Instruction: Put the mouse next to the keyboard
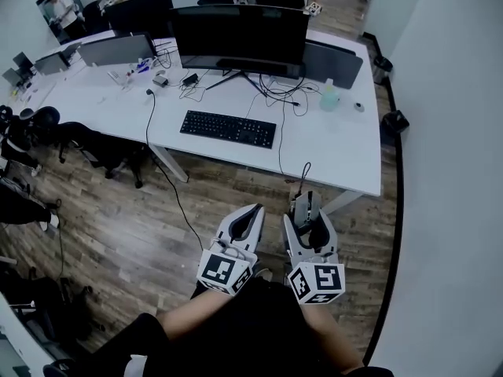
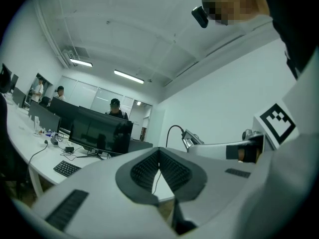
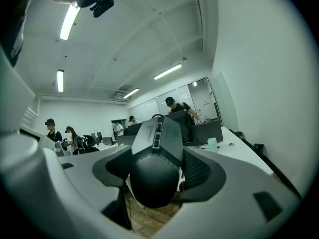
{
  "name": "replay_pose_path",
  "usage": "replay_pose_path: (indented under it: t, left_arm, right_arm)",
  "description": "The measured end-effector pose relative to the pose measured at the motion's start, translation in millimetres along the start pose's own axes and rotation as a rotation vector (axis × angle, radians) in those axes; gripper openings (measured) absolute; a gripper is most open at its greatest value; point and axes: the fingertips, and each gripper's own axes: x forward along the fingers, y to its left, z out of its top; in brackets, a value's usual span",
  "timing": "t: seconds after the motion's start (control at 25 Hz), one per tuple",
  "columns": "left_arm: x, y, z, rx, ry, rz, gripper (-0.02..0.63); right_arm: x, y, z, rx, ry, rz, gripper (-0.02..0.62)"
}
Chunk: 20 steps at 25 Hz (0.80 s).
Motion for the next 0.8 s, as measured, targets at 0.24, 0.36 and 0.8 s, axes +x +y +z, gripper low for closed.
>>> replay_pose_path:
  t: [0.24, 0.36, 0.8]
  left_arm:
    - [15.2, 9.5, -8.0, 0.021, 0.045, 0.026, 0.003]
    - [28.2, 12.0, -13.0, 0.007, 0.054, 0.006, 0.003]
    - [96.0, 55.8, -13.0, -0.002, 0.058, -0.024, 0.003]
  right_arm:
    - [15.2, -10.7, -8.2, 0.028, 0.023, 0.014, 0.308]
    - [22.7, -16.2, -10.1, 0.041, 0.036, 0.008, 0.309]
    - [86.7, -49.9, -7.8, 0.053, 0.075, -0.040, 0.308]
